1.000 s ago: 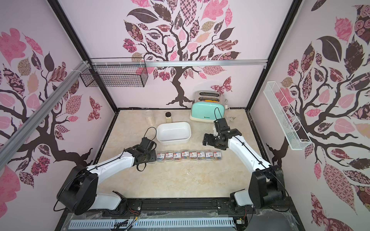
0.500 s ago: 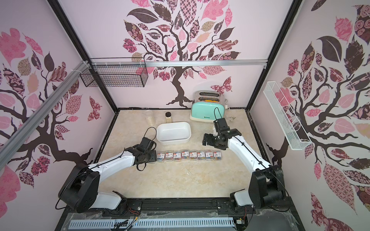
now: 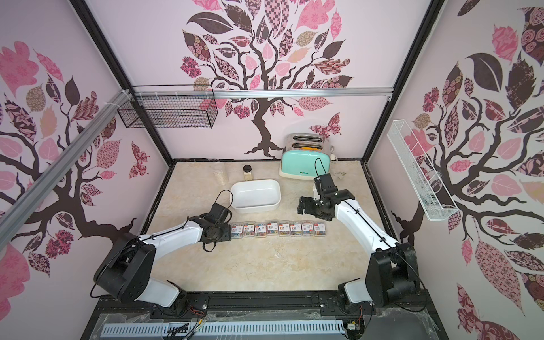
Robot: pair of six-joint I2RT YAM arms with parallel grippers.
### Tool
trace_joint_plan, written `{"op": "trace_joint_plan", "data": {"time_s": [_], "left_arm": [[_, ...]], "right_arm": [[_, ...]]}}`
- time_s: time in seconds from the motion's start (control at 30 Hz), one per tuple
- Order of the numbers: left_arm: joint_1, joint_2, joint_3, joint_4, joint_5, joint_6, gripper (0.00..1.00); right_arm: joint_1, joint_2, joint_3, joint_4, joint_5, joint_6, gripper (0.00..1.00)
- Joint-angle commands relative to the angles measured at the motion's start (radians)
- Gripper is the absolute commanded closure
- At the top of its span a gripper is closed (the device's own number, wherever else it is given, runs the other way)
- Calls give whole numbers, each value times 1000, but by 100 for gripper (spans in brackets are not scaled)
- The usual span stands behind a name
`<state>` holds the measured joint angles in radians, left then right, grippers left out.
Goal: Take the paper clips out of the storage box
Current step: Place the boxed paper clips at the center of the board.
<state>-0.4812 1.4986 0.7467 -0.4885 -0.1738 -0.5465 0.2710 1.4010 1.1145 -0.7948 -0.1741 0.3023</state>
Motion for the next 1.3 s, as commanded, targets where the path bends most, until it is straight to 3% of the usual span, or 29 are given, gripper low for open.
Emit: {"op": "trace_joint_plan", "data": {"time_s": [0.0, 0.27, 0.43, 0.97, 1.27], "left_arm": [[2, -24, 8, -1, -14, 2, 41], [-7, -40, 23, 6, -24, 15, 49], [-36, -20, 33, 8, -26, 11, 49], [-58, -9, 48, 0, -55, 6, 37], [-59, -145, 69, -91, -57, -18, 36]], "right_arm": [[6, -13, 1, 9, -1, -2, 1], [5, -12, -5, 19, -7, 0, 1], [6, -12, -5, 19, -8, 1, 1], [8, -25, -22, 25, -13, 4, 1], [13, -22, -13, 23, -14, 1, 1]]}}
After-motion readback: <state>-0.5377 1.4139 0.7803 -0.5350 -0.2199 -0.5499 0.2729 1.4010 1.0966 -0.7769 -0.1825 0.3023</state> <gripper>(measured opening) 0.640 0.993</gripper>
